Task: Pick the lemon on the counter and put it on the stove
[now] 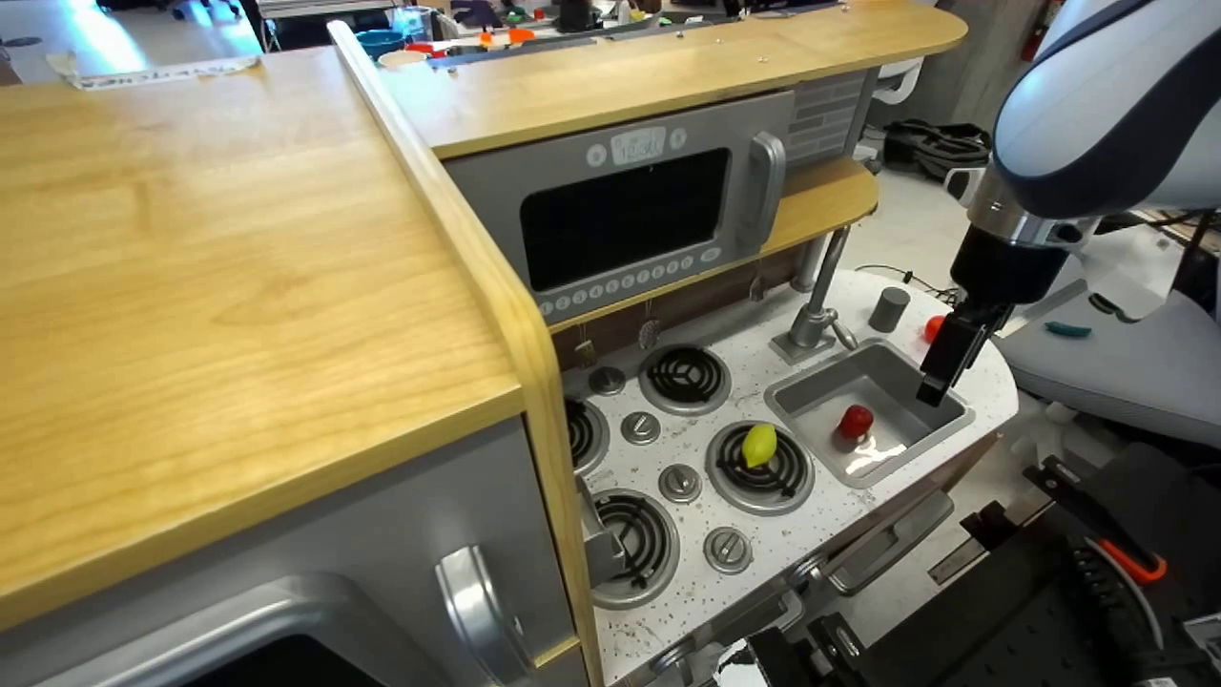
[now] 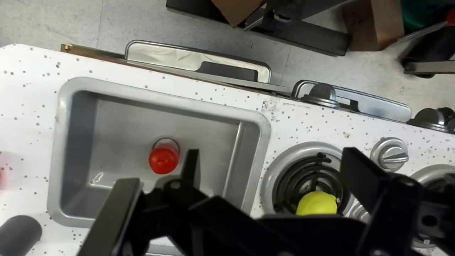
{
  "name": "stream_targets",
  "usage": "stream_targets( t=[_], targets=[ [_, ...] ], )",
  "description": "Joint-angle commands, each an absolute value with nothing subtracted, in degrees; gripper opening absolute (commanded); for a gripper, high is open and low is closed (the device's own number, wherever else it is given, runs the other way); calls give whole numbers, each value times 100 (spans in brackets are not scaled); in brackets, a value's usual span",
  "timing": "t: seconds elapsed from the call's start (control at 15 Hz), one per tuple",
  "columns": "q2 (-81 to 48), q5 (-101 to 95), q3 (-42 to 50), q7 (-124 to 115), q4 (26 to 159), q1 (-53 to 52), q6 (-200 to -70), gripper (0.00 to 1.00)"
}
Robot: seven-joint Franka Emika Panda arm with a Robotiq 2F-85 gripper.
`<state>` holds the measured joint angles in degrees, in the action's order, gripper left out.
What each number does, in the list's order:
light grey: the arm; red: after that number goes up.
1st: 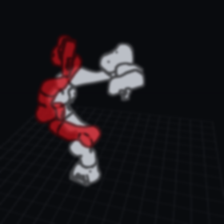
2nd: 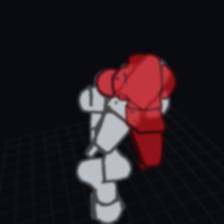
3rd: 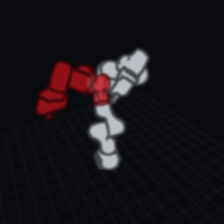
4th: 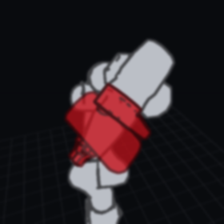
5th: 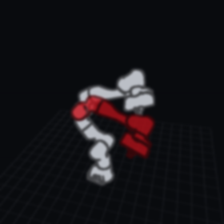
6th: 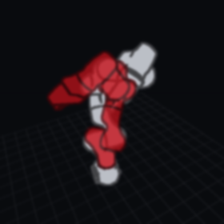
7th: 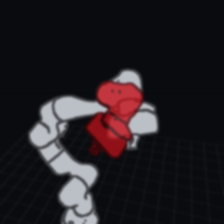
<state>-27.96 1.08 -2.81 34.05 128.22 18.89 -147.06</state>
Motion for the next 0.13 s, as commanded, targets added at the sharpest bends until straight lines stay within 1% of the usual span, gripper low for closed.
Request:
stream_targets(
  t=[0.0,0.07],
  targets=[
    [-2822,141,-243,3421,12811,1817,-14693,100],
    [-2847,137,-248,3415,12808,1798,-14697,100]
  ],
)
